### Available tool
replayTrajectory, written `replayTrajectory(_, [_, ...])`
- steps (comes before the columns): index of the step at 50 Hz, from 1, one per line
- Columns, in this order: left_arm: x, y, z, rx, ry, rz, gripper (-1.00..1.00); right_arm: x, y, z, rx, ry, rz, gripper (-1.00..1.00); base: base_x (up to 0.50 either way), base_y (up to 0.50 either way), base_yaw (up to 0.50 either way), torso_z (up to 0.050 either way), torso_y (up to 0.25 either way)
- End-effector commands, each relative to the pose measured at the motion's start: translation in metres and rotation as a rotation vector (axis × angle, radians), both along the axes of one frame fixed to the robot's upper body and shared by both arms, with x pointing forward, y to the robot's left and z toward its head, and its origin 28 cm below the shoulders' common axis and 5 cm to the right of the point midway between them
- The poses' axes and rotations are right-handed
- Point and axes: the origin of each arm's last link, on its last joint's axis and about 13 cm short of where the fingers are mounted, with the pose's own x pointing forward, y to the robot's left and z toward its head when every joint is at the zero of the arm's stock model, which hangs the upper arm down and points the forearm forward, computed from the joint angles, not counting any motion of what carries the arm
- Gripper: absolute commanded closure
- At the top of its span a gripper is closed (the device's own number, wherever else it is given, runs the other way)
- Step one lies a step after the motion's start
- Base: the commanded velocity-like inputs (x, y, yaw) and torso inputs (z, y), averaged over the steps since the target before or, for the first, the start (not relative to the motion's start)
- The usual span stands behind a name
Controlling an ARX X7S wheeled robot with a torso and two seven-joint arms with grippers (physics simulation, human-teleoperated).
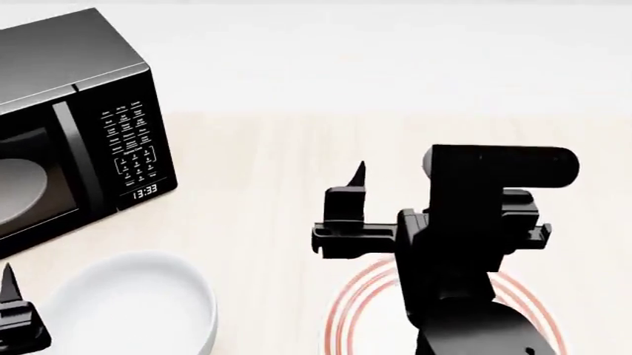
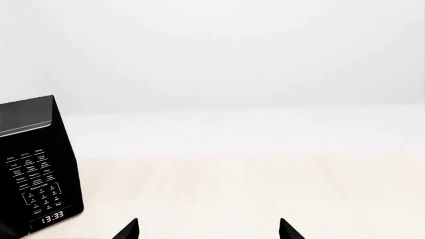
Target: Put the white bowl to the right of the plate.
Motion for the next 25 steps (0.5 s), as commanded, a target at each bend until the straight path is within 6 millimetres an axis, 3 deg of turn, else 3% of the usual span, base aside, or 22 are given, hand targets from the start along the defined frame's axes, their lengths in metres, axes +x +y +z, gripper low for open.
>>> replayTrajectory(1, [-0.011,0.017,-0.007,0.002,0.001,0.121,-1.0,-0.004,0.015,0.025,0.029,0.06,0.046,-1.0,0.0,0.0,0.0,0.0,0.0])
replayTrajectory(11, [-0.015,0.025,-0.009,-0.009,-0.016,0.166,-1.0,-0.006,0.035,0.05,-0.002,0.066,0.094,-1.0,0.0,0.0,0.0,0.0,0.0])
replayTrajectory(20, [-0.018,0.031,-0.009,-0.018,-0.022,0.197,-1.0,-0.001,0.053,0.053,0.005,0.164,0.143,-1.0,0.0,0.0,0.0,0.0,0.0])
replayTrajectory(22, [-0.018,0.032,-0.01,-0.018,-0.024,0.204,-1.0,0.003,0.064,0.058,-0.002,0.194,0.157,-1.0,0.0,0.0,0.0,0.0,0.0])
replayTrajectory(23, [-0.028,0.038,-0.004,-0.03,-0.059,0.239,-1.0,0.01,0.091,0.086,-0.003,0.166,0.176,-1.0,0.0,0.0,0.0,0.0,0.0])
replayTrajectory(24, [-0.029,0.038,-0.004,-0.029,-0.061,0.238,-1.0,0.013,0.11,0.068,-0.084,0.333,0.222,-1.0,0.0,0.0,0.0,0.0,0.0])
replayTrajectory(25, [-0.029,0.038,-0.004,-0.03,-0.06,0.236,-1.0,0.013,0.114,0.064,-0.113,0.353,0.229,-1.0,0.0,0.0,0.0,0.0,0.0])
